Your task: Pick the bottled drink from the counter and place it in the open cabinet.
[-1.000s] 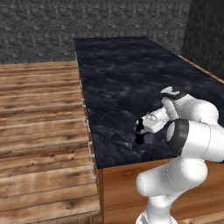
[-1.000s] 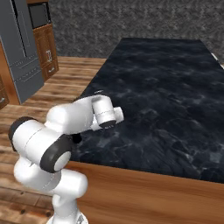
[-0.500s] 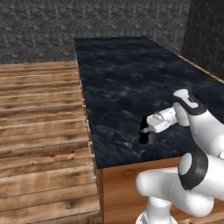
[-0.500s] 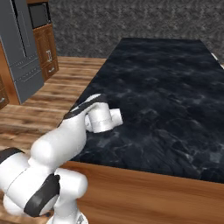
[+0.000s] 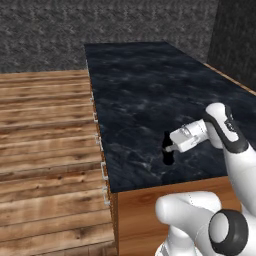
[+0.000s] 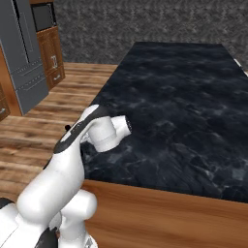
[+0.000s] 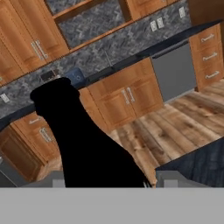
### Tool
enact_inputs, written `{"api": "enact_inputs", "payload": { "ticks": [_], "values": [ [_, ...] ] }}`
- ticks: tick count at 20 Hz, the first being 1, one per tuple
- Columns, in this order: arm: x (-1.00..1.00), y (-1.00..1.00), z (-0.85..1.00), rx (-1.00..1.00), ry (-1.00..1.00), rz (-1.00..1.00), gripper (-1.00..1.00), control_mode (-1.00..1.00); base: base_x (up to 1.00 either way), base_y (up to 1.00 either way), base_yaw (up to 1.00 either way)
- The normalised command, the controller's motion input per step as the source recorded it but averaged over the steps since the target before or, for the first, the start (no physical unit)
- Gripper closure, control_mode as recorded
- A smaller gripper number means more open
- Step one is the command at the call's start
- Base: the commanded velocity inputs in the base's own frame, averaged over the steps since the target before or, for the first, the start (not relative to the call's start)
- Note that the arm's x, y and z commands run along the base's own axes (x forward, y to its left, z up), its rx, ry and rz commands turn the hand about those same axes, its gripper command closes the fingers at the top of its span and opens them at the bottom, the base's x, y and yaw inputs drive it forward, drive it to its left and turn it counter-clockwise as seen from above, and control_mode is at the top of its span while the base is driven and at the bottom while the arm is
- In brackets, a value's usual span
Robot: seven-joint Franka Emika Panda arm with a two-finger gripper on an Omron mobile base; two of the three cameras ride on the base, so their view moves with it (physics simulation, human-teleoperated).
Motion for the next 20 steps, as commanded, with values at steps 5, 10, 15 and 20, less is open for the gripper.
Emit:
{"api": "enact_inputs", "payload": {
  "ticks": [5, 10, 15, 20],
  "values": [
    [-0.13, 0.0, 0.09, -0.04, -0.03, 0.0, 1.0, -1.0, 0.0, 0.0, 0.0],
    [0.0, 0.0, 0.0, 0.0, 0.0, 0.0, 1.0, -1.0, 0.0, 0.0, 0.0],
    [0.0, 0.0, 0.0, 0.0, 0.0, 0.0, 1.0, -1.0, 0.0, 0.0, 0.0],
    [0.0, 0.0, 0.0, 0.0, 0.0, 0.0, 1.0, 1.0, -0.03, 0.0, 0.0]
  ]
}}
